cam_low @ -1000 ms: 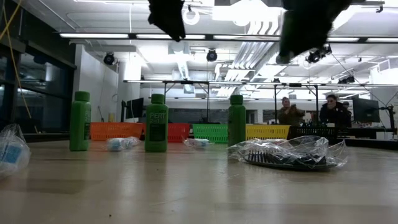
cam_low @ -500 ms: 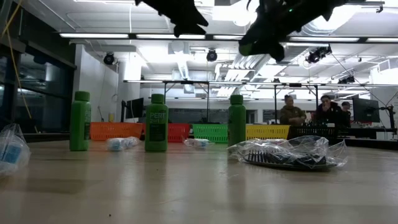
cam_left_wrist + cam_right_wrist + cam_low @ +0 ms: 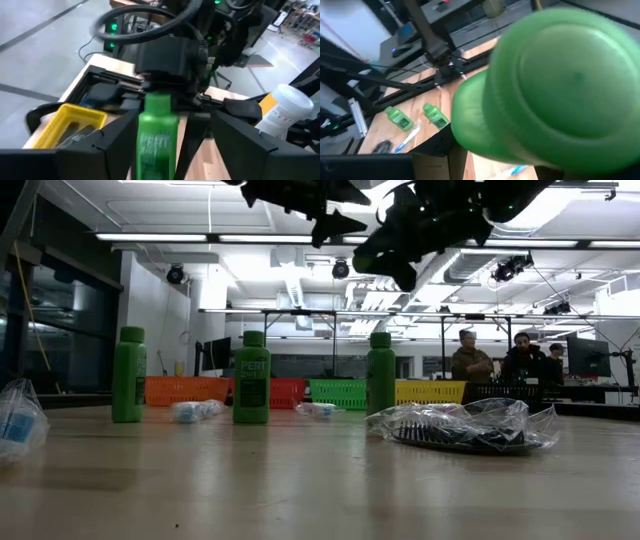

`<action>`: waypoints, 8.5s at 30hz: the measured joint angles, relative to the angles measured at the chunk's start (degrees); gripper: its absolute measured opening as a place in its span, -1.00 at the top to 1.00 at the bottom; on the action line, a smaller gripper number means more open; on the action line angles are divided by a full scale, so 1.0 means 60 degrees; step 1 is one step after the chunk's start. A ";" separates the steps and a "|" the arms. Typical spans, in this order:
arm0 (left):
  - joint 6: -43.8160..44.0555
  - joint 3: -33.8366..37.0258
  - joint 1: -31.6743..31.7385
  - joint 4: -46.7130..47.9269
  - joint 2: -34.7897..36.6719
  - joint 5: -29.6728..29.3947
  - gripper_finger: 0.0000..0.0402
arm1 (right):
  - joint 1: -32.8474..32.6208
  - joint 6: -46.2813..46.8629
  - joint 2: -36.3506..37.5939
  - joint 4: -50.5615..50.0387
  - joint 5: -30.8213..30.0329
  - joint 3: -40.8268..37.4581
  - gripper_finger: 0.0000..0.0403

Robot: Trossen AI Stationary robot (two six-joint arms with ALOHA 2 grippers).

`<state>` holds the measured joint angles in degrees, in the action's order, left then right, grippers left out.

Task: Pick & Place Travel size toiletries
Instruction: Put the green shampoo into the green bin

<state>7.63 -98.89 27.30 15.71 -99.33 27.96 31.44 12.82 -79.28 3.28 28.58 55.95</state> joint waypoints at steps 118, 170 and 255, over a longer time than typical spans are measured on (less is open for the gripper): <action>-0.0189 0.1898 -0.2482 0.9430 0.0121 -0.3616 -0.20 | 0.0413 -0.1967 0.0939 -0.4800 -0.1267 0.0462 -0.36; -0.0675 0.7228 -0.3859 0.3205 0.0172 -0.3892 0.07 | 0.0404 -0.2157 0.0939 -0.4941 -0.1269 0.0462 -0.36; -0.6768 0.5056 0.0326 -0.3581 0.1185 -0.5926 0.39 | 0.0321 0.2311 -0.3275 -0.2877 -0.3015 0.4702 -0.16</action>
<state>-32.97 -68.55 29.26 -5.78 -92.23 -7.60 33.36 26.69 -98.94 -13.98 10.49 84.16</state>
